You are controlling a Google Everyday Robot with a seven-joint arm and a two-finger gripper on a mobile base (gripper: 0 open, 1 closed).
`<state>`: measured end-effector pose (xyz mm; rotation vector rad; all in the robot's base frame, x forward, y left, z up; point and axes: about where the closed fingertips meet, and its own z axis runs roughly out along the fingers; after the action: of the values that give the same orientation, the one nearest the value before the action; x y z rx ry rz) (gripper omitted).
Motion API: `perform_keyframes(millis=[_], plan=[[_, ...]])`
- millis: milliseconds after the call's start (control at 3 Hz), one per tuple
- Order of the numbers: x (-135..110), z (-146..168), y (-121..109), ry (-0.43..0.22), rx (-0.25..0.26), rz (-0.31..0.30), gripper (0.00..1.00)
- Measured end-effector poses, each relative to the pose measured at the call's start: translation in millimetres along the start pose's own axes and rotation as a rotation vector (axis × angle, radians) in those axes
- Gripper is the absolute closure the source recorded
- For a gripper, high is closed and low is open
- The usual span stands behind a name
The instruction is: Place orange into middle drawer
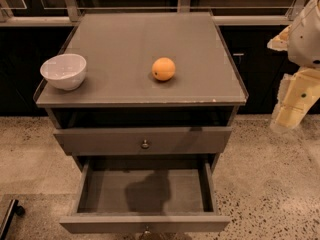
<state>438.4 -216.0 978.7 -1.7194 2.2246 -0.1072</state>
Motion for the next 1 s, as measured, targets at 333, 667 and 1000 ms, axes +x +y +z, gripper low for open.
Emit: perform_keyframes(millis=[333, 667, 1000], plan=[[0.0, 0.0, 0.0, 0.0, 0.0, 0.0, 0.0], [-5.0, 3.1, -8.0, -0.033, 0.01, -0.016, 0.0], [-23.7, 19.5, -32.1, -0.129, 0.004, -0.046, 0.0]])
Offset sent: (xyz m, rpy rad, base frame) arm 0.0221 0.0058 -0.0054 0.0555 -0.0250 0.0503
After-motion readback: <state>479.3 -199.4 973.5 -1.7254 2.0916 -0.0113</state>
